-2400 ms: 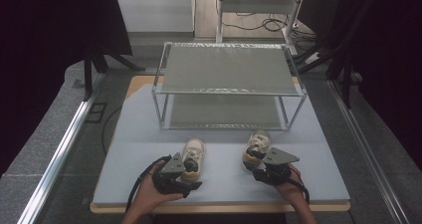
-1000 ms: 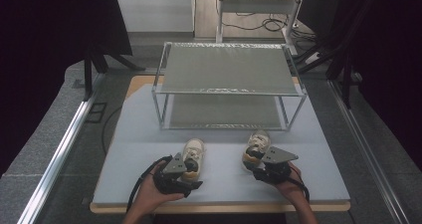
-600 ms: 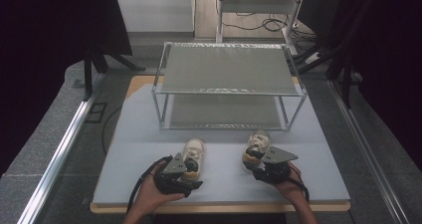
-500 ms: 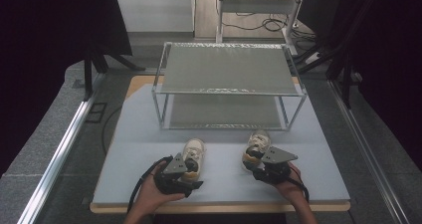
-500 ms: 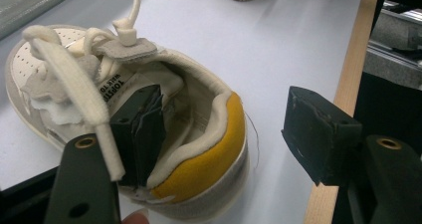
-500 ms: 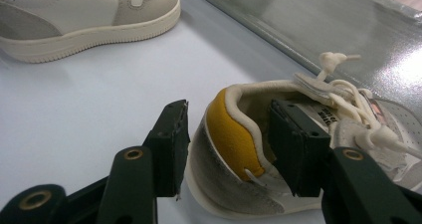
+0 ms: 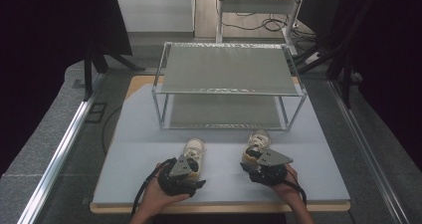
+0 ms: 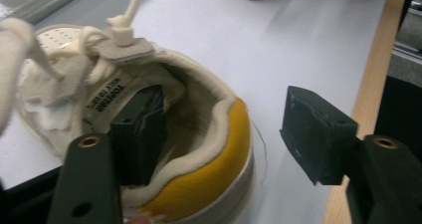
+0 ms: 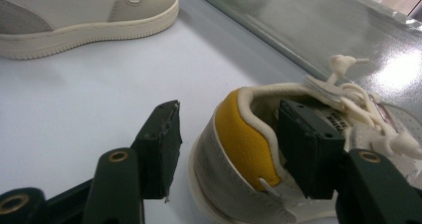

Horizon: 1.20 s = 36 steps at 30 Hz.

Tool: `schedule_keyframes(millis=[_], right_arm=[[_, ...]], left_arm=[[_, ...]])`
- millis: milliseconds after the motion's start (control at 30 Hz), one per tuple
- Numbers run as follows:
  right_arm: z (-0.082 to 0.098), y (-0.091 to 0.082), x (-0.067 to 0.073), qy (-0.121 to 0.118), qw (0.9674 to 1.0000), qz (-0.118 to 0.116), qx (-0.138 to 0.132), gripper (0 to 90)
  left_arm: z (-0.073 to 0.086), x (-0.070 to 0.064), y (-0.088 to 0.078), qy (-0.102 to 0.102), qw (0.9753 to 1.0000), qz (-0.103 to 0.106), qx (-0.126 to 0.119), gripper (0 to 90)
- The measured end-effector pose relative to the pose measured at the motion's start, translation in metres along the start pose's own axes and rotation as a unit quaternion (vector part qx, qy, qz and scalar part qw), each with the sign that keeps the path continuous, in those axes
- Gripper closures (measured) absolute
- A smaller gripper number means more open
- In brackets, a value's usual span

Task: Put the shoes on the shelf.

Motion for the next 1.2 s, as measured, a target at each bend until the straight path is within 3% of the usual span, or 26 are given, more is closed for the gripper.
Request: schedule_keyframes(millis=[33, 67, 100, 167, 233, 367, 400, 500, 533, 600, 633, 700, 733, 800, 833, 867, 967, 1033, 1067, 1133, 1200], right_arm=[[-0.001, -0.002, -0.005, 0.020, 0.9998, 0.000, 0.003, 55.9], [-0.001, -0.002, -0.005, 0.020, 0.9998, 0.000, 0.003, 55.9], [-0.002, -0.003, -0.006, 0.025, 0.9995, -0.018, 0.010, 58.3], [-0.002, -0.003, -0.006, 0.018, 0.9995, -0.023, 0.015, 58.7], [-0.004, 0.000, -0.005, 0.009, 0.9987, -0.038, 0.033, 60.8], [-0.005, 0.003, -0.006, 0.011, 0.9970, -0.058, 0.049, 63.3], [-0.006, 0.005, -0.007, 0.018, 0.9948, -0.081, 0.059, 65.2], [-0.006, 0.006, -0.009, 0.032, 0.9903, -0.109, 0.079, 68.2], [-0.006, 0.006, -0.009, 0.032, 0.9903, -0.109, 0.079, 68.2], [-0.008, 0.007, -0.009, 0.037, 0.9858, -0.128, 0.102, 70.8], [-0.008, 0.007, -0.009, 0.036, 0.9847, -0.131, 0.109, 71.3], [-0.009, 0.007, -0.009, 0.035, 0.9831, -0.135, 0.119, 72.0], [-0.009, 0.007, -0.009, 0.035, 0.9831, -0.135, 0.119, 72.0], [-0.009, 0.007, -0.010, 0.034, 0.9813, -0.141, 0.126, 72.2], [-0.009, 0.008, -0.010, 0.035, 0.9807, -0.144, 0.128, 72.2], [-0.010, 0.008, -0.010, 0.035, 0.9802, -0.146, 0.129, 71.9], [-0.010, 0.008, -0.010, 0.030, 0.9786, -0.151, 0.136, 70.7], [-0.010, 0.007, -0.010, 0.027, 0.9779, -0.153, 0.140, 70.4], [-0.009, 0.007, -0.010, 0.026, 0.9764, -0.156, 0.148, 70.2], [-0.009, 0.008, -0.010, 0.028, 0.9751, -0.160, 0.151, 71.3], [-0.009, 0.007, -0.011, 0.031, 0.9727, -0.167, 0.157, 73.0]], left_arm=[[0.000, 0.002, 0.000, -0.006, 1.0000, -0.001, -0.003, 45.1], [-0.001, 0.002, -0.001, -0.009, 1.0000, 0.002, -0.003, 45.1], [-0.001, 0.003, -0.001, -0.009, 0.9999, 0.009, 0.001, 47.3], [-0.001, 0.003, -0.001, -0.003, 0.9999, 0.010, 0.007, 47.4], [0.000, 0.003, -0.001, 0.014, 0.9994, 0.011, 0.028, 48.2], [0.001, 0.004, -0.001, 0.016, 0.9989, 0.019, 0.039, 52.0], [0.001, 0.005, -0.001, 0.018, 0.9983, 0.027, 0.048, 52.9], [0.001, 0.006, -0.001, 0.029, 0.9961, 0.042, 0.072, 54.9], [0.001, 0.006, -0.001, 0.029, 0.9961, 0.042, 0.072, 55.4], [0.000, 0.006, 0.000, 0.022, 0.9934, 0.063, 0.094, 57.1], [0.000, 0.006, 0.000, 0.022, 0.9934, 0.063, 0.094, 57.7], [-0.001, 0.006, 0.001, 0.023, 0.9901, 0.081, 0.112, 59.3], [-0.001, 0.006, 0.001, 0.023, 0.9901, 0.081, 0.112, 60.0], [0.000, 0.007, 0.000, 0.039, 0.9854, 0.096, 0.135, 60.5], [0.000, 0.007, 0.000, 0.039, 0.9854, 0.096, 0.135, 60.1], [0.001, 0.007, -0.001, 0.047, 0.9815, 0.103, 0.154, 59.4], [0.002, 0.008, 0.000, 0.052, 0.9756, 0.111, 0.182, 56.4], [0.001, 0.008, 0.000, 0.051, 0.9743, 0.116, 0.187, 58.5], [0.001, 0.008, 0.001, 0.048, 0.9716, 0.126, 0.194, 59.5], [0.000, 0.008, 0.001, 0.051, 0.9697, 0.137, 0.196, 61.7], [-0.001, 0.008, 0.001, 0.051, 0.9691, 0.148, 0.191, 65.0]])
Point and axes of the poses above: each handheld gripper's, and its own axes: y roughly forward along the jaws, z roughly out of its underside, x roughly to its left, the point moved 9 cm from there along y, roughly forward along the jaws, and after that the axes turned 1 degree about -x, right-handed, at the moved point
